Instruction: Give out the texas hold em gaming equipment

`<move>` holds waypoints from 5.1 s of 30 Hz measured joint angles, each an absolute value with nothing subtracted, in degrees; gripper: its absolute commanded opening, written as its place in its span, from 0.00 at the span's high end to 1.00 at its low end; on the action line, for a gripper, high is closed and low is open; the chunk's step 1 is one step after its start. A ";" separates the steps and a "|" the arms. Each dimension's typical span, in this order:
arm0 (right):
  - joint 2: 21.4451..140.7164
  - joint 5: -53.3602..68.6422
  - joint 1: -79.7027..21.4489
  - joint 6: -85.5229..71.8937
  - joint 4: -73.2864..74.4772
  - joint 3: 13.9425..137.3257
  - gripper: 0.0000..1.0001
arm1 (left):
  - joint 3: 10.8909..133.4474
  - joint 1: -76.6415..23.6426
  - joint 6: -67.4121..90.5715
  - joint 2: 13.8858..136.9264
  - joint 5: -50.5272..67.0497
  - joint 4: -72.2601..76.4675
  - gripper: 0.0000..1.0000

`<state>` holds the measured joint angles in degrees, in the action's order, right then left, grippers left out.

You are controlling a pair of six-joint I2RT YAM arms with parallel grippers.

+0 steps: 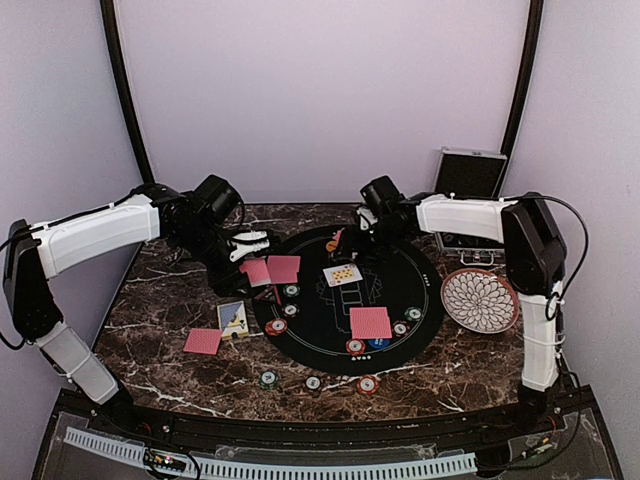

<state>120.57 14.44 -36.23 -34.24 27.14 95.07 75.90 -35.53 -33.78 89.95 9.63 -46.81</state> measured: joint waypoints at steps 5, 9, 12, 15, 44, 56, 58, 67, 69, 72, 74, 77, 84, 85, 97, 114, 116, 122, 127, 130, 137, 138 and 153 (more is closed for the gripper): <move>120.01 18.61 -32.18 -34.70 23.62 87.92 0.41 | 75.92 -35.53 -33.78 89.95 9.69 -46.81 1.00; 120.14 20.62 -31.20 -34.85 22.87 84.82 0.47 | 75.90 -35.53 -33.78 89.95 9.87 -46.81 1.00; 120.40 22.35 -31.22 -35.11 21.41 84.07 0.52 | 75.90 -35.53 -33.78 89.95 9.91 -46.81 1.00; 120.79 24.12 -31.22 -35.86 19.62 83.61 0.54 | 75.92 -35.53 -33.78 89.95 9.96 -46.83 1.00; 127.66 31.75 -33.61 -43.00 9.67 88.12 0.55 | 75.92 -35.53 -33.78 89.95 10.02 -46.81 1.00; 121.84 32.97 -33.50 -45.50 7.22 78.28 0.55 | 75.92 -35.53 -33.80 89.95 10.02 -46.83 1.00; 121.84 32.99 -33.47 -45.71 7.05 78.28 0.56 | 75.90 -35.53 -33.80 89.95 10.02 -46.83 1.00; 124.66 32.64 -33.47 -45.78 6.74 82.02 0.56 | 75.92 -35.53 -33.80 89.95 10.00 -46.81 1.00; 125.71 32.56 -33.45 -45.78 6.46 83.57 0.57 | 75.90 -35.53 -33.80 89.95 10.00 -46.81 1.00; 127.02 32.38 -33.43 -45.80 5.93 85.56 0.57 | 75.92 -35.53 -33.80 89.95 10.00 -46.81 1.00; 127.28 32.16 -33.43 -45.76 5.96 86.00 0.57 | 75.92 -35.53 -33.80 89.95 10.00 -46.81 1.00; 127.31 32.12 -33.43 -45.52 6.11 86.15 0.56 | 75.92 -35.53 -33.80 89.95 10.00 -46.81 1.00; 124.05 31.51 -33.43 -42.50 7.07 82.11 0.56 | 75.92 -35.53 -33.80 89.95 9.98 -46.81 1.00; 122.58 31.27 -33.43 -42.04 7.49 80.27 0.56 | 75.92 -35.53 -33.80 89.95 10.00 -46.81 1.00; 113.60 28.01 -36.25 -36.77 10.87 68.73 0.57 | 75.92 -35.53 -33.80 89.95 10.02 -46.81 1.00; 109.10 26.02 -39.22 -34.52 10.39 62.61 0.60 | 75.90 -35.53 -33.78 89.95 10.02 -46.81 1.00; 108.47 25.80 -39.75 -34.52 10.31 61.76 0.60 | 75.90 -35.53 -33.78 89.95 10.02 -46.81 1.00; 106.74 25.43 -40.93 -34.65 10.59 59.70 0.61 | 75.90 -35.53 -33.78 89.91 10.02 -46.81 1.00; 105.21 25.41 -41.45 -35.20 11.20 58.04 0.59 | 75.90 -35.53 -33.78 89.86 10.04 -46.83 1.00; 104.20 25.28 -41.65 -35.79 12.73 57.52 0.53 | 75.90 -35.53 -33.78 89.86 10.04 -46.83 1.00; 101.84 24.14 -41.76 -39.46 16.60 59.61 0.29 | 75.90 -35.53 -33.78 89.86 10.39 -46.85 1.00; 101.56 24.25 -41.76 -40.51 16.40 60.45 0.28 | 75.90 -35.53 -33.78 89.86 10.46 -46.85 1.00; 105.58 36.45 -45.23 -58.24 -5.45 71.72 0.23 | 75.92 -35.53 -33.78 89.86 11.38 -46.83 1.00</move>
